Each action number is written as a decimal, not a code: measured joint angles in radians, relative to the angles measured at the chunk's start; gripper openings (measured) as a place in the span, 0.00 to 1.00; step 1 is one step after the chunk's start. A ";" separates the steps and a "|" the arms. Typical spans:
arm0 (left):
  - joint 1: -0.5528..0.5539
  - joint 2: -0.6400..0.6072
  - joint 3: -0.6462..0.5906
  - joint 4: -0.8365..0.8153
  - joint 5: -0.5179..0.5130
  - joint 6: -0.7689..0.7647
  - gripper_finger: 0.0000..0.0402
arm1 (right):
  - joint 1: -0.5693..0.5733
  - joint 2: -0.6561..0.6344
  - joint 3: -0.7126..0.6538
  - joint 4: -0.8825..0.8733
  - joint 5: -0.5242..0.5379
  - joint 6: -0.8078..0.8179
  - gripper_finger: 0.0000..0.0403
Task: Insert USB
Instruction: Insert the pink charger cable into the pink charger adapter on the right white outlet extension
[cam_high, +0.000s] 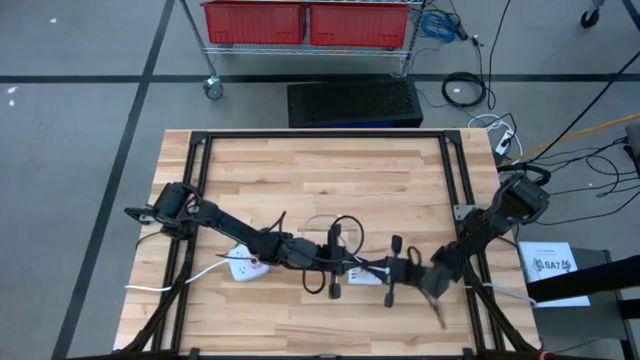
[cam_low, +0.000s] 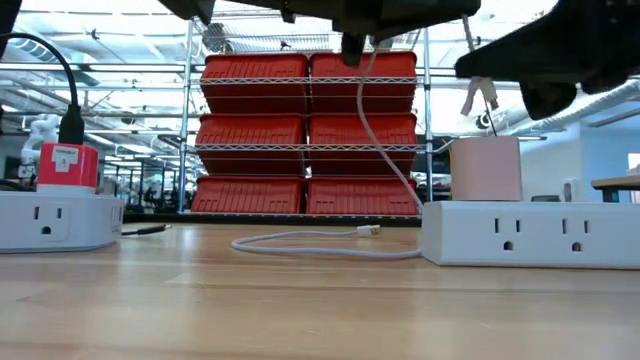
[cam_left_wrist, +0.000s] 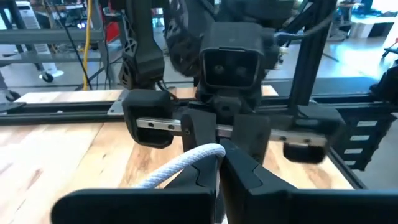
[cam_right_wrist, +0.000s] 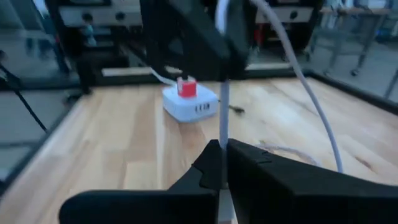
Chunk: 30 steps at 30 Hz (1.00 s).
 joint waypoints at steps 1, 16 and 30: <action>0.002 0.000 0.002 -0.001 0.003 -0.001 0.02 | 0.007 0.000 -0.025 0.077 -0.005 -0.033 0.00; 0.009 0.012 0.003 -0.013 -0.017 -0.055 0.02 | -0.006 0.070 -0.058 0.201 0.001 -0.045 0.00; 0.006 0.016 -0.001 -0.055 -0.024 -0.055 0.02 | -0.008 0.344 -0.031 0.561 -0.012 -0.127 0.00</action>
